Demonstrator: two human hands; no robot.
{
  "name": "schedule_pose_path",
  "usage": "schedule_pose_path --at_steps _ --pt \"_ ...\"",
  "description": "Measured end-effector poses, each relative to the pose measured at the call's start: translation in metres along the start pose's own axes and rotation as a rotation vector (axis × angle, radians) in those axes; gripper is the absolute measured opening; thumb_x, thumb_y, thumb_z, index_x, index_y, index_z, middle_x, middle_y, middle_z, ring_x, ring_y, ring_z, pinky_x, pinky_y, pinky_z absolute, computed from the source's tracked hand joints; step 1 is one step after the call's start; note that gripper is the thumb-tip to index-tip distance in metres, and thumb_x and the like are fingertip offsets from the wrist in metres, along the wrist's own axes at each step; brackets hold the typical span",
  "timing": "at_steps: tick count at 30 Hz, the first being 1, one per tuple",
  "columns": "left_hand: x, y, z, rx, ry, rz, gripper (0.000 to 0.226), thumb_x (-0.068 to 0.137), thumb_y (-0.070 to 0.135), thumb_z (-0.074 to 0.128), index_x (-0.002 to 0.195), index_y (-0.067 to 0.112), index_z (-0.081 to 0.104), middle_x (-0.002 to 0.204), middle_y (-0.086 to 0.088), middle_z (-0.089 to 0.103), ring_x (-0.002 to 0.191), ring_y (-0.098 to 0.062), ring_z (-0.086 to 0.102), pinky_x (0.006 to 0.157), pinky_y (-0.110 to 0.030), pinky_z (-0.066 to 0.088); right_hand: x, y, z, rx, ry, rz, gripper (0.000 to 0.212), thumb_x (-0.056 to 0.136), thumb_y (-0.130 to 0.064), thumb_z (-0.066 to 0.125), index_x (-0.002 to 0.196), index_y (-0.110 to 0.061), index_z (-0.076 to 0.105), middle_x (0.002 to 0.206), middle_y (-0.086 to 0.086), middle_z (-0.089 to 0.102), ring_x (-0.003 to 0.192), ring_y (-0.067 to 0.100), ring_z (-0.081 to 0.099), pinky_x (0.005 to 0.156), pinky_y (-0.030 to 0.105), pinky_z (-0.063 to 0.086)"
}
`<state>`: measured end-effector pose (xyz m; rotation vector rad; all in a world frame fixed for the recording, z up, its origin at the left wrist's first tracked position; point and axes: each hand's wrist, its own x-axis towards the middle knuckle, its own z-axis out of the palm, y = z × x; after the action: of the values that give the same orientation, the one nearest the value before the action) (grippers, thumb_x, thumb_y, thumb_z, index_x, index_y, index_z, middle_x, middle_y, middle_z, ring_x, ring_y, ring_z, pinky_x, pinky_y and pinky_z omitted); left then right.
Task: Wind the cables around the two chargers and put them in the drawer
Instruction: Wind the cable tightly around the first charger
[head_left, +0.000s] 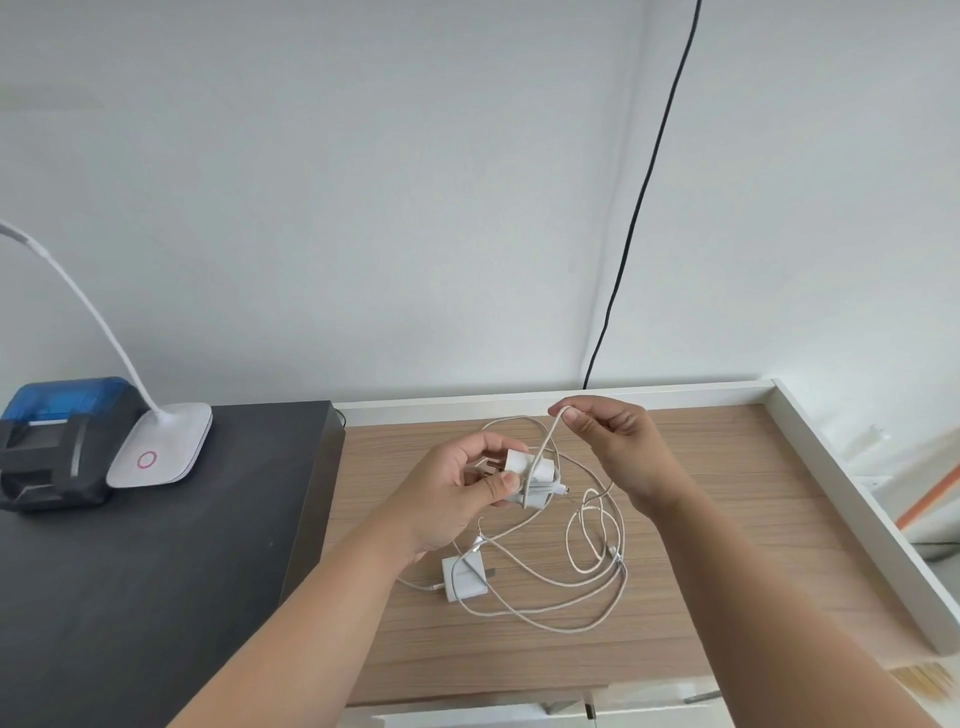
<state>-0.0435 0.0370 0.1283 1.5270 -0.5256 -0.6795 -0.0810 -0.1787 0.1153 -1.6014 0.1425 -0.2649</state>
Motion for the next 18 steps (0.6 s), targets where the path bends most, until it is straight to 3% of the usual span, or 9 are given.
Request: schedule_pose_path --at_steps 4,7,9,11,13,15,17,18 --pt "-0.002 0.003 0.004 -0.090 -0.007 0.037 0.024 0.085 0.009 0.067 0.105 0.022 0.068 0.099 -0.001 0.069 0.089 -0.015 0.065 0.079 -0.028 0.053 -0.005 -0.001 0.002 -0.004 -0.052 0.008 0.016 0.091 -0.001 0.057 0.098 -0.002 0.071 0.082 -0.007 0.075 0.086 0.003 0.067 0.082 0.017 0.048" --pt "0.000 0.009 0.005 -0.200 -0.005 0.101 0.026 0.082 0.010 0.068 0.107 0.017 0.068 0.105 0.000 0.070 0.094 -0.017 0.065 0.079 -0.030 0.054 -0.016 -0.005 0.016 0.083 -0.128 0.102 0.028 0.095 0.006 0.046 0.110 -0.007 0.066 0.052 -0.014 0.064 0.047 -0.004 0.055 0.050 0.007 0.040" --pt "0.003 0.010 0.005 -0.251 0.029 0.117 0.027 0.080 0.010 0.066 0.103 0.021 0.071 0.104 0.001 0.070 0.092 -0.017 0.064 0.076 -0.030 0.054 -0.025 0.002 0.027 0.064 -0.173 0.157 0.037 0.096 0.002 0.046 0.088 -0.020 0.075 0.043 -0.014 0.047 0.038 0.000 0.034 0.041 0.013 0.025" --pt "0.006 0.009 0.006 -0.320 0.104 0.108 0.027 0.079 0.009 0.067 0.104 0.018 0.070 0.102 -0.002 0.071 0.092 -0.020 0.064 0.078 -0.031 0.054 -0.033 0.013 0.037 0.011 -0.182 0.149 0.028 0.098 -0.010 0.049 0.083 -0.009 0.072 0.045 -0.014 0.037 0.042 0.003 0.026 0.043 0.017 0.021" --pt "0.008 0.006 0.008 -0.423 0.203 0.095 0.027 0.080 0.009 0.071 0.107 0.012 0.067 0.099 -0.005 0.070 0.090 -0.022 0.064 0.081 -0.034 0.053 -0.043 0.016 0.045 -0.132 -0.150 0.137 0.024 0.099 -0.017 0.050 0.104 -0.004 0.070 0.048 -0.016 0.048 0.046 0.000 0.041 0.050 0.012 0.031" --pt "0.010 0.002 0.010 -0.462 0.309 0.084 0.030 0.078 0.011 0.069 0.108 0.010 0.066 0.098 -0.006 0.070 0.088 -0.022 0.063 0.081 -0.037 0.052 -0.053 0.013 0.052 -0.348 -0.163 0.093 0.026 0.099 -0.021 0.050 0.120 -0.022 0.066 0.058 -0.026 0.063 0.060 -0.006 0.059 0.060 0.005 0.038" --pt "0.012 -0.003 0.009 -0.329 0.391 0.067 0.029 0.081 0.009 0.068 0.110 0.014 0.067 0.104 -0.006 0.069 0.095 -0.021 0.063 0.089 -0.042 0.051 -0.061 0.007 0.054 -0.580 -0.213 0.033 0.027 0.100 -0.025 0.048 0.121 -0.026 0.065 0.050 -0.035 0.054 0.054 -0.013 0.053 0.057 0.006 0.034" --pt "0.012 -0.005 0.008 -0.223 0.411 0.066 0.028 0.084 0.006 0.067 0.110 0.017 0.067 0.104 -0.005 0.068 0.096 -0.020 0.064 0.093 -0.042 0.052 -0.062 0.004 0.053 -0.673 -0.223 -0.012 0.026 0.100 -0.026 0.048 0.118 -0.026 0.066 0.047 -0.031 0.052 0.050 -0.010 0.051 0.055 0.010 0.035"
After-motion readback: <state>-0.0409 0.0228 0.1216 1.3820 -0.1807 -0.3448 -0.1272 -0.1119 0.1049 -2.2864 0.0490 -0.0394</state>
